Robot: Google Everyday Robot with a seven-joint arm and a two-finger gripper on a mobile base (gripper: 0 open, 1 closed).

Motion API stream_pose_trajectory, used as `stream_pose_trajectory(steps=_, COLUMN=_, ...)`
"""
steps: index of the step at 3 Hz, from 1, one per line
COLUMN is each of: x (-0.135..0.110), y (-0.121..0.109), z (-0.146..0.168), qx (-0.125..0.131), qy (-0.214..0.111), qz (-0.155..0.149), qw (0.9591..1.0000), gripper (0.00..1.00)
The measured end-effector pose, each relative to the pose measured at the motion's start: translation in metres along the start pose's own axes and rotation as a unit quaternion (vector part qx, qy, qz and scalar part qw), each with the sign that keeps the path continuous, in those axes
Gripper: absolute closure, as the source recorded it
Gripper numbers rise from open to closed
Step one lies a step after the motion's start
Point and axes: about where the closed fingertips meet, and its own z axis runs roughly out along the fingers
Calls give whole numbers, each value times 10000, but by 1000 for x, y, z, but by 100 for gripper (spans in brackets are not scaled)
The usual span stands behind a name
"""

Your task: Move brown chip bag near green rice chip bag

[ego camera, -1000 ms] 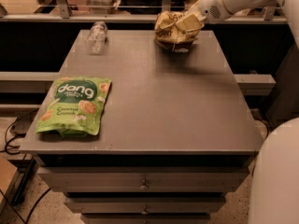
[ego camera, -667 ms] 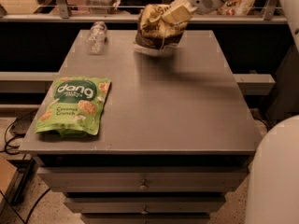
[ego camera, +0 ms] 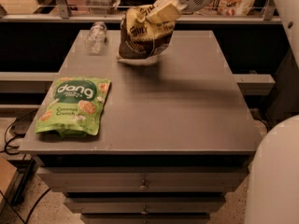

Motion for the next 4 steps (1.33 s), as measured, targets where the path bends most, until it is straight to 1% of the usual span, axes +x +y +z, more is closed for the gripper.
stream_pose_trajectory(steps=1, x=-3, y=16, z=15, qx=-226, qy=-64, qz=100, qw=9997, gripper=100)
stream_pose_trajectory(steps=2, x=-13, y=47, z=41, qx=-588, qy=-363, qz=201, qw=9974, gripper=100)
stream_pose_trajectory(steps=3, x=-27, y=105, z=77, qx=-1267, qy=-792, qz=482, qw=9876, gripper=74)
stream_pose_trajectory(steps=4, x=-31, y=137, z=93, qx=-1622, qy=-1006, qz=702, qw=9791, gripper=51)
